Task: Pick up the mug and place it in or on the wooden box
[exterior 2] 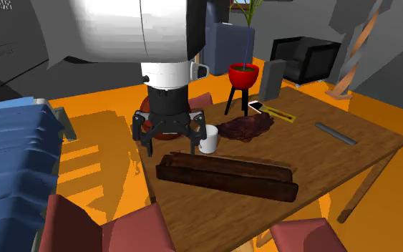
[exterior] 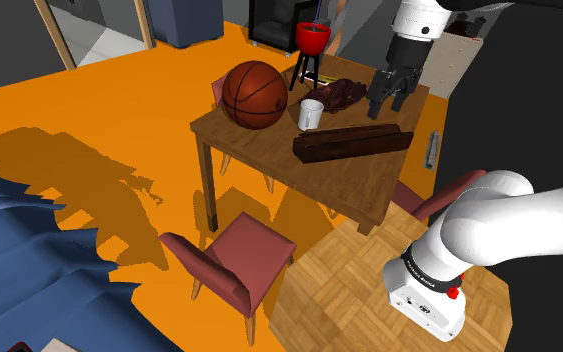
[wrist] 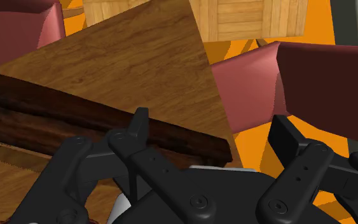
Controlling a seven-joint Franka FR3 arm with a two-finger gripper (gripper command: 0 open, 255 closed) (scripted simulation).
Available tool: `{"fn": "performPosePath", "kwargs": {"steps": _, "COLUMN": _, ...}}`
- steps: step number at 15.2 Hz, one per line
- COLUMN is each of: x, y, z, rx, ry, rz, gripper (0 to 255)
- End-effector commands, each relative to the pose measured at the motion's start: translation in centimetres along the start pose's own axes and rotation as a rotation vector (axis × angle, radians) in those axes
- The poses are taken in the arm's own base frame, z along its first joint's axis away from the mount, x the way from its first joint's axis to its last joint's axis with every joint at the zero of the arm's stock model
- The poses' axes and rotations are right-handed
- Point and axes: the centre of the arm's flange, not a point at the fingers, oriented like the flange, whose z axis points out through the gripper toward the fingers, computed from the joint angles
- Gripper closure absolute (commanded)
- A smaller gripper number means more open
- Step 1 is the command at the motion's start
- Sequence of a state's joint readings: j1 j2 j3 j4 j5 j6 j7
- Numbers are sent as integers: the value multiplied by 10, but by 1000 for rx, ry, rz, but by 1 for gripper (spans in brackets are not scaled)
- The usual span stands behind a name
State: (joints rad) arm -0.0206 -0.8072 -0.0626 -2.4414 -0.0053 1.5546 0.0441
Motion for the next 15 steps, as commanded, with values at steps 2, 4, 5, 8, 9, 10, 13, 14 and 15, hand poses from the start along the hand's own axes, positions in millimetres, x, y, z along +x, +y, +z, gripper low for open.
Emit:
{"fn": "performPosePath", "kwargs": {"steps": 2, "x": 12, "y": 2, "z": 5, "rx": -4, "ry": 2, "rz": 3, "gripper": 0}}
{"fn": "performPosePath", "kwargs": {"steps": 4, "x": 35, "y": 5, "z": 15, "rx": -12, "ry": 5, "rz": 8, "gripper": 0}}
{"fn": "performPosePath", "kwargs": {"steps": 5, "x": 47, "y": 6, "z": 20, "rx": -16, "ry": 7, "rz": 11, "gripper": 0}}
{"fn": "performPosePath", "kwargs": {"steps": 8, "x": 82, "y": 12, "z": 35, "rx": -27, "ry": 12, "rz": 19, "gripper": 0}}
{"fn": "performPosePath", "kwargs": {"steps": 9, "x": 94, "y": 13, "z": 39, "rx": -31, "ry": 14, "rz": 21, "gripper": 0}}
{"fn": "performPosePath", "kwargs": {"steps": 10, "x": 106, "y": 15, "z": 44, "rx": -35, "ry": 16, "rz": 24, "gripper": 0}}
{"fn": "performPosePath", "kwargs": {"steps": 13, "x": 141, "y": 21, "z": 59, "rx": -47, "ry": 21, "rz": 32, "gripper": 0}}
{"fn": "performPosePath", "kwargs": {"steps": 14, "x": 153, "y": 24, "z": 63, "rx": -50, "ry": 23, "rz": 35, "gripper": 0}}
{"fn": "performPosePath", "kwargs": {"steps": 15, "x": 165, "y": 26, "z": 68, "rx": -54, "ry": 24, "rz": 37, "gripper": 0}}
